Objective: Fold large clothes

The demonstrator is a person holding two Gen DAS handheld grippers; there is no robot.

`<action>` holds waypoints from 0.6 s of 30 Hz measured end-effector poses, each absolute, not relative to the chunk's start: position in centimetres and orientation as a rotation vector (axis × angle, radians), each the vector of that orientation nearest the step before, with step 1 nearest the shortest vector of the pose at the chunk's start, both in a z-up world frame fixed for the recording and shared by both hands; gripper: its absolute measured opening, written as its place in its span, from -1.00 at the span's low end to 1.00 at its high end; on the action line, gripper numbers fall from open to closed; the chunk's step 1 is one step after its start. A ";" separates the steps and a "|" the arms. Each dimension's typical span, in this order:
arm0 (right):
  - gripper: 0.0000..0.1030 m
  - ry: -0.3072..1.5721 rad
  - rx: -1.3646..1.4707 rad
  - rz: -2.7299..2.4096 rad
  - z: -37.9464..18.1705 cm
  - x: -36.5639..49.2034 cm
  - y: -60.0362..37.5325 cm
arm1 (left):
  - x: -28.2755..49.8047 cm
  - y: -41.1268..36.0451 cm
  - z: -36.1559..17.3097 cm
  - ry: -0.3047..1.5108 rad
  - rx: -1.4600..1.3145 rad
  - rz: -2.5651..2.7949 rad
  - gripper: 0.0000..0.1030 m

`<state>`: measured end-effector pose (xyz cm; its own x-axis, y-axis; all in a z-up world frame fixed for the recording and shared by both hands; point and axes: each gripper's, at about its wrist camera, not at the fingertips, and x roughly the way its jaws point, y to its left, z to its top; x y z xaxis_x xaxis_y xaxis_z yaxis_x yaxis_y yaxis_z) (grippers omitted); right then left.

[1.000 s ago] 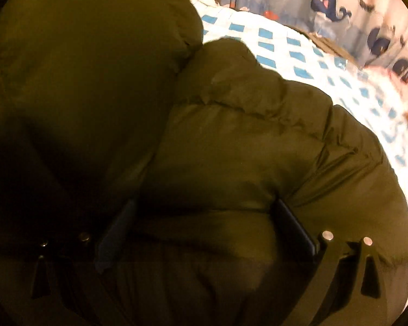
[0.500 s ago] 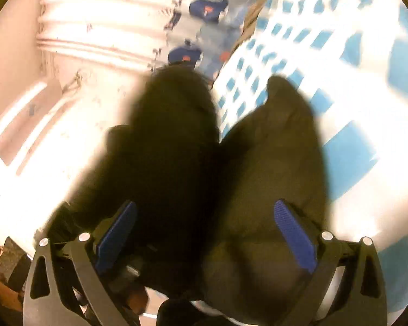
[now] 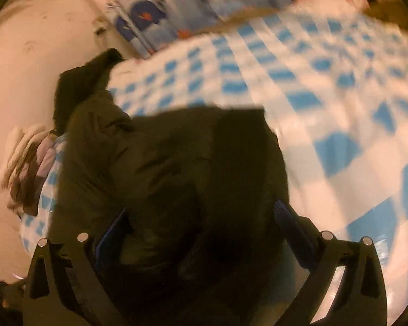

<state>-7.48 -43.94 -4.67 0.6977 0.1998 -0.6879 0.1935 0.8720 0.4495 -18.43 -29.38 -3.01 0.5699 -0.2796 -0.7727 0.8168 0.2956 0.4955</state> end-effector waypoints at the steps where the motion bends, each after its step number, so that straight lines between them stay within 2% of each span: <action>1: 0.89 0.805 0.552 0.017 -5.7 -8.7 -43.8 | -18.5 -27.8 -1.5 0.656 0.969 -0.849 0.04; 4: 0.89 0.781 0.557 0.004 -7.0 -10.5 -43.8 | -16.7 -24.6 2.7 0.765 0.747 -0.997 0.07; 5: 0.89 0.779 0.577 0.012 -7.6 -10.5 -44.1 | -17.2 -24.2 4.4 0.767 0.692 -1.020 0.14; 6: 0.89 0.779 0.587 0.015 -8.0 -10.6 -44.4 | -16.3 -22.8 5.9 0.751 0.623 -1.025 0.23; 8: 0.89 0.774 0.594 0.026 -8.9 -10.1 -44.4 | -13.0 -20.7 7.7 0.718 0.489 -0.963 0.65; 10: 0.89 0.778 0.578 0.020 -8.9 -9.7 -43.9 | -9.0 -20.8 8.4 0.730 0.341 -0.885 0.67; 13: 0.90 0.798 0.538 0.021 -9.0 -9.2 -43.0 | -3.4 -22.8 5.6 0.815 0.196 -0.894 0.67; 16: 0.89 0.863 0.520 0.077 -9.3 -8.5 -43.7 | -3.6 -26.5 -0.9 0.914 0.307 -0.851 0.68; 18: 0.87 0.893 0.516 0.038 -8.2 -9.2 -45.3 | -5.8 -27.6 -3.0 0.870 0.384 -0.824 0.70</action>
<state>-9.22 -45.29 -8.19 0.6351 0.2418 -0.7336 0.1793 0.8776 0.4445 -5.77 -27.63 -3.01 0.3717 -0.4775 -0.7962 0.7695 0.6383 -0.0236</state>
